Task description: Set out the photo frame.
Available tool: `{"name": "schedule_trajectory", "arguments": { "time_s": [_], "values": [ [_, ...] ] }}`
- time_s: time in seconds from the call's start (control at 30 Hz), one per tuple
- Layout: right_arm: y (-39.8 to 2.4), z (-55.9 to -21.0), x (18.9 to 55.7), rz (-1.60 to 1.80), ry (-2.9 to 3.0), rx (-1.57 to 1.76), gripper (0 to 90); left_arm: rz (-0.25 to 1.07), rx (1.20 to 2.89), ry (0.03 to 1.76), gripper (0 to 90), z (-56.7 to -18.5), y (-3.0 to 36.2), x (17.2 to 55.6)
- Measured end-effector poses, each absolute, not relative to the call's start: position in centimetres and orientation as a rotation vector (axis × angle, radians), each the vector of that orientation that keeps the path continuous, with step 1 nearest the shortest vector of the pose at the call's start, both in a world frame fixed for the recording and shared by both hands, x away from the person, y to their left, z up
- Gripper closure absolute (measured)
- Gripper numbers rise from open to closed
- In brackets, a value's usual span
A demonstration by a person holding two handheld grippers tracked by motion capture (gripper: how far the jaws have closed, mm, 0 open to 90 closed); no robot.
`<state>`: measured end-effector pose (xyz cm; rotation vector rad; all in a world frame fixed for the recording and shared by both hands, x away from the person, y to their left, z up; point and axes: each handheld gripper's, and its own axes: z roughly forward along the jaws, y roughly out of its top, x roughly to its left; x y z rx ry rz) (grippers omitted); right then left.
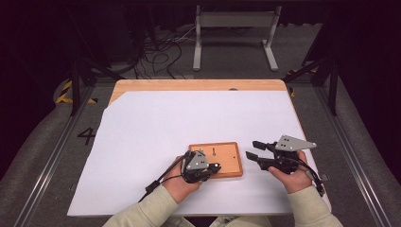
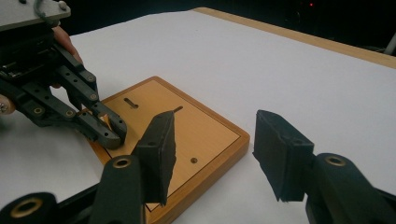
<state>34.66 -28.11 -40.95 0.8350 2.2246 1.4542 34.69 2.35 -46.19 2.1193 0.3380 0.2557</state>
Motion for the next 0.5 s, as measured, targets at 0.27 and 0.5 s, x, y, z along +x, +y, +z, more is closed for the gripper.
{"name": "schedule_trajectory", "arguments": {
  "time_s": [0.27,0.5],
  "values": [
    [-28.2,-41.0,34.6,1.458,2.222,0.835,48.7,0.357,2.129,0.261,84.2,-46.3,2.2,33.8],
    [-28.2,-40.9,34.6,1.455,2.223,0.83,48.3,0.553,2.131,0.132,84.3,-46.6,2.0,31.9]
  ]
}}
